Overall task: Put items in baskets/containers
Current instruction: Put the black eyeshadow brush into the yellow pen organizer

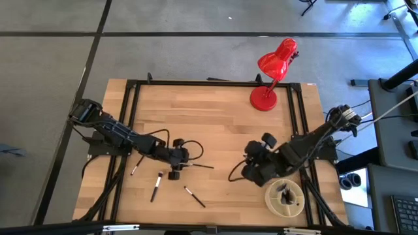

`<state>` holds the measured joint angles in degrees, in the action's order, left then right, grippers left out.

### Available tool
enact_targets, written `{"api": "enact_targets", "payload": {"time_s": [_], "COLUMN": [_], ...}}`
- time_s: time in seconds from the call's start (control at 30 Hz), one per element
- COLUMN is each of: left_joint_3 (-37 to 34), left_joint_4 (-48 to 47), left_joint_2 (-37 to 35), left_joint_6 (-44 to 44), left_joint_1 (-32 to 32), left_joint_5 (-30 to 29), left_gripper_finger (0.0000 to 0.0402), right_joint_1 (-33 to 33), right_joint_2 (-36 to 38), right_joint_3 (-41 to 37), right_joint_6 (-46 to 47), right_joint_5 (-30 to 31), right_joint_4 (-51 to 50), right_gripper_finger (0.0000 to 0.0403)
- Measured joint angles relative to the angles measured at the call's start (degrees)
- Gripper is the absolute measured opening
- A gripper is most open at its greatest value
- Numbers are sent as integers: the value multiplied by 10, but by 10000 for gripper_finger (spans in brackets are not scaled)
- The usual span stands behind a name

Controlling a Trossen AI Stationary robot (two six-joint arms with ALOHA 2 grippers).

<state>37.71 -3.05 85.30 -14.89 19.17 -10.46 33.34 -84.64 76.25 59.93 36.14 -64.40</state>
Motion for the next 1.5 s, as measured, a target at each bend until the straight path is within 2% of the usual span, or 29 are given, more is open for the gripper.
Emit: {"api": "enact_targets", "payload": {"time_s": [0.13,0.3,1.0,1.5], "left_joint_3": [0,0,0,-122], "left_joint_4": [-42,-44,-44,168], "left_joint_2": [0,0,0,0], "left_joint_6": [5,24,32,39], "left_joint_1": [8,11,11,8], "left_joint_5": [-21,-34,-47,-29], "left_gripper_finger": [124,123,98,97], "right_joint_1": [-25,-29,-20,-20], "right_joint_2": [0,0,0,-1], "right_joint_3": [0,0,0,0], "right_joint_6": [-72,-106,-106,-107], "right_joint_5": [-14,-17,-19,-28], "right_joint_4": [53,85,94,96], "right_gripper_finger": [149,149,149,149]}}
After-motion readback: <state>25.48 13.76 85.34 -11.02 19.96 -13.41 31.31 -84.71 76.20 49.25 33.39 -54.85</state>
